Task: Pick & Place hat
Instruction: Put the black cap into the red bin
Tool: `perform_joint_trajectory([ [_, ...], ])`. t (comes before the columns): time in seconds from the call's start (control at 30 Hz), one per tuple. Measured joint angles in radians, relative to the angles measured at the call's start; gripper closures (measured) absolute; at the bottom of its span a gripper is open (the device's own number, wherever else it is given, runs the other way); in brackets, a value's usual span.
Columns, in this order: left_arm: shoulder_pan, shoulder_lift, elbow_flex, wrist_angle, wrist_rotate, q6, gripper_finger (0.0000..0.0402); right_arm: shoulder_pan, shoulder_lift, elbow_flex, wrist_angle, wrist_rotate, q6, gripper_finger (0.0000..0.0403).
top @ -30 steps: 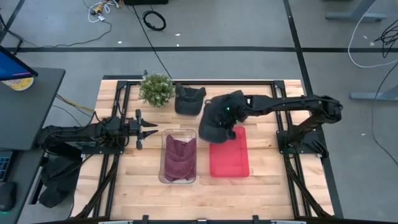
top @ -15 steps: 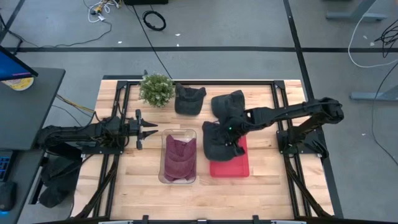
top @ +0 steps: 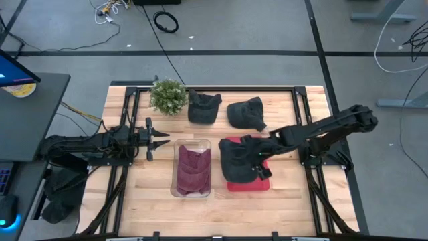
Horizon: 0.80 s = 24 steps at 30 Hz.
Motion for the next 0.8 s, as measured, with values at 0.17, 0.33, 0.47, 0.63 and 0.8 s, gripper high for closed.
perform_joint_trajectory([
  [0.17,0.000,0.000,0.000,0.000,0.000,0.000,0.0287,0.021,-0.127,-0.132,0.076,0.004,0.025,0.0401],
  [0.33,0.000,0.000,0.000,0.000,0.000,0.000,0.0287,0.013,-0.196,-0.284,0.280,-0.081,-0.055,0.0401],
  [0.47,0.000,0.000,0.000,0.000,0.000,0.000,0.0287,0.012,-0.191,-0.345,0.315,-0.121,-0.103,0.0401],
  [0.63,0.000,0.000,0.000,0.000,0.000,0.000,0.0287,-0.011,-0.192,-0.348,0.299,-0.122,-0.059,0.0401],
  [0.8,0.000,0.000,0.000,0.000,0.000,0.000,0.0287,-0.034,-0.192,-0.348,0.299,-0.121,0.025,0.0401],
])
